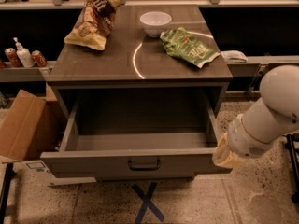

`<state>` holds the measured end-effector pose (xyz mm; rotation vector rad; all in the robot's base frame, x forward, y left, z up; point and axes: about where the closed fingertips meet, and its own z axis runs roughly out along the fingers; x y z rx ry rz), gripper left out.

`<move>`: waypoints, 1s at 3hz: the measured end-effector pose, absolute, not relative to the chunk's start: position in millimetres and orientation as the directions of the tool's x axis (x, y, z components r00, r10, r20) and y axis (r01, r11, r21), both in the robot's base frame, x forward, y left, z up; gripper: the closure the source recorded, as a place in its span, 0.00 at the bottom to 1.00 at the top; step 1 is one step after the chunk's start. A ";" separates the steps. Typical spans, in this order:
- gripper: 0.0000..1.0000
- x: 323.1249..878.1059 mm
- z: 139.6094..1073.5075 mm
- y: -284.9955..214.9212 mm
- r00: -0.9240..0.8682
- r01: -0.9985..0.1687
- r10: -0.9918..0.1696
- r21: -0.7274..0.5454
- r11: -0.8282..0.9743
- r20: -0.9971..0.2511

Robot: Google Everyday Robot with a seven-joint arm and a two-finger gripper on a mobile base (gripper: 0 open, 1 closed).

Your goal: Close top drawer

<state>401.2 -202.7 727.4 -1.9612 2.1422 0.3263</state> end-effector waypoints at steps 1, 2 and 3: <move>1.00 396.5 693.8 -200.5 -0.110 -0.993 -0.951 0.063 0.095 -0.289; 1.00 394.3 668.6 -195.9 -0.129 -0.990 -0.955 0.093 0.107 -0.266; 1.00 411.6 645.5 -195.4 -0.144 -0.988 -0.959 0.083 0.128 -0.243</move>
Offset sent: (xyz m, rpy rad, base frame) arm -0.0086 0.0122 -0.0897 -0.0551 0.1215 -0.0352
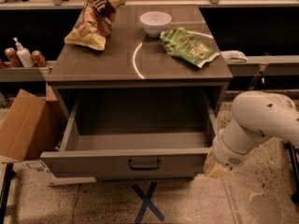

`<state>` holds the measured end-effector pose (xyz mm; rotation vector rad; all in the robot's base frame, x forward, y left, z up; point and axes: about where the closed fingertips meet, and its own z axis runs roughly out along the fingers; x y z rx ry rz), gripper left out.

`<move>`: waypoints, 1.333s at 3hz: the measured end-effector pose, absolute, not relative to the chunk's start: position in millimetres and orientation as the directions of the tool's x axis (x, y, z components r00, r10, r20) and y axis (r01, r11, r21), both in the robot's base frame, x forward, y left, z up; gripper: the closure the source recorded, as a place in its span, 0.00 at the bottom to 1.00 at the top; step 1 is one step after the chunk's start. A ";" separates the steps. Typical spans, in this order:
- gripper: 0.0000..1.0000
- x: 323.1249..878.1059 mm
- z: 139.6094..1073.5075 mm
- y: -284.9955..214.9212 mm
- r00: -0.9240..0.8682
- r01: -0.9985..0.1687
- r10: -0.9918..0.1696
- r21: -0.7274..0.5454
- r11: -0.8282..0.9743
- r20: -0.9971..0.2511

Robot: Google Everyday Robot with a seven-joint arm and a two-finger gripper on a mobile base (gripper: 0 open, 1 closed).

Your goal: Close top drawer

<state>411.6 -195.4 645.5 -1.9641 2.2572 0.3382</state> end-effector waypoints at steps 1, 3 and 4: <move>1.00 427.0 634.1 -195.9 -0.157 -0.987 -0.957 0.069 0.144 -0.246; 1.00 471.1 618.0 -195.2 -0.184 -0.982 -0.938 0.026 0.185 -0.294; 1.00 492.7 610.1 -201.3 -0.184 -0.980 -0.942 -0.016 0.197 -0.282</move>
Offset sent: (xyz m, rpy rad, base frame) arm 0.1280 -0.0009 -0.0483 0.1036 -0.1449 -0.1291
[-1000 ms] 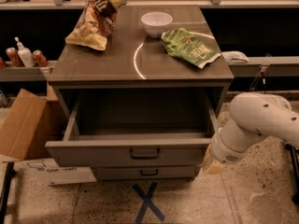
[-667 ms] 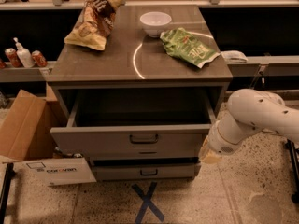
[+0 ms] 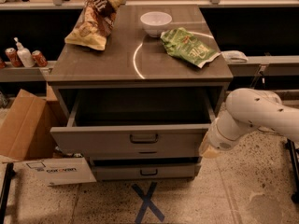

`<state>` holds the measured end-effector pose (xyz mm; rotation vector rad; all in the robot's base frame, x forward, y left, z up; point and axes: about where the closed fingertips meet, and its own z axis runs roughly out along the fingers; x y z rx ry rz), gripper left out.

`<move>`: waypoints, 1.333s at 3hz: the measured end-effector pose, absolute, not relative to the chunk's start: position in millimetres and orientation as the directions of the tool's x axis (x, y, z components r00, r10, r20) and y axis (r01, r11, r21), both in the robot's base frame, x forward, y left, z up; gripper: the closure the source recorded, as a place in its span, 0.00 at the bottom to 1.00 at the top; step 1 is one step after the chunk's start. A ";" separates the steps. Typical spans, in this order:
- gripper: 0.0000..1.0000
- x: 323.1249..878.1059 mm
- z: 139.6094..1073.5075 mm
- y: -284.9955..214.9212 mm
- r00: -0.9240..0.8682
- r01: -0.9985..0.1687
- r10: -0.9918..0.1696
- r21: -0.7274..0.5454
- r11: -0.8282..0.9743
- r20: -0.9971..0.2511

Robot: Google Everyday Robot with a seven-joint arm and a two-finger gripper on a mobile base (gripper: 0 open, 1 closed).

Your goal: Close top drawer

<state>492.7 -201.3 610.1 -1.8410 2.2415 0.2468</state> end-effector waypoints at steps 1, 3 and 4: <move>1.00 514.1 605.6 -212.1 -0.194 -0.974 -0.940 -0.060 0.219 -0.281; 1.00 572.5 606.2 -236.9 -0.217 -0.942 -0.923 -0.179 0.283 -0.317; 1.00 599.5 607.1 -244.4 -0.226 -0.924 -0.913 -0.223 0.311 -0.339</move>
Offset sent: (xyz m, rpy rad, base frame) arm 0.0924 -0.0491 0.0001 0.0000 -0.2028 -0.1200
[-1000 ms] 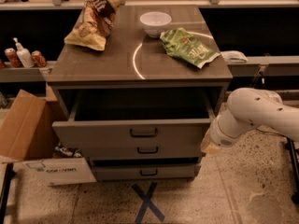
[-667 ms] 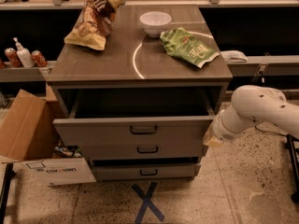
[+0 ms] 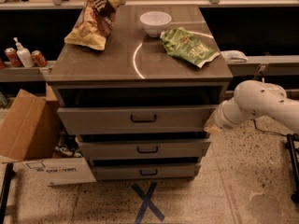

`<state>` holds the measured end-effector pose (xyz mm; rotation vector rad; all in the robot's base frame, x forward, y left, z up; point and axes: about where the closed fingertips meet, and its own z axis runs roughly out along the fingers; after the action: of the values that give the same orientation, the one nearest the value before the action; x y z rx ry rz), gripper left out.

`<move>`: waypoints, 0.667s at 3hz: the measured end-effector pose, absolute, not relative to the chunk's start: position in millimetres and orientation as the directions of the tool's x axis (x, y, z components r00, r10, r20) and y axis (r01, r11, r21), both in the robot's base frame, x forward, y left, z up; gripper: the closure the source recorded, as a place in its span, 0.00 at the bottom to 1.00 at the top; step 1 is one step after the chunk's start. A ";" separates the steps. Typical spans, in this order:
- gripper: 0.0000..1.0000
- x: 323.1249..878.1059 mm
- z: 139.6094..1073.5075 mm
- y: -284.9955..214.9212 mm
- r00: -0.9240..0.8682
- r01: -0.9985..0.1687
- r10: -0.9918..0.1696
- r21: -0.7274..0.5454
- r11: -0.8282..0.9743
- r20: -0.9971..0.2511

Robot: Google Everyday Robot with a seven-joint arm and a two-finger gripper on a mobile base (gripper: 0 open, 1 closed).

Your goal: Close top drawer

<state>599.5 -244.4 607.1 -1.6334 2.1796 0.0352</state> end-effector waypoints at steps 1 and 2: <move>1.00 618.4 607.3 -248.2 -0.234 -0.910 -0.906 -0.249 0.332 -0.353; 1.00 622.3 608.2 -249.9 -0.238 -0.904 -0.903 -0.257 0.341 -0.358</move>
Offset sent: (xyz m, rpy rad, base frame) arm 0.0304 -0.0133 0.0078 0.0174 -0.0681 -0.0541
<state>622.3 -249.9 608.2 -1.5827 2.1691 0.0052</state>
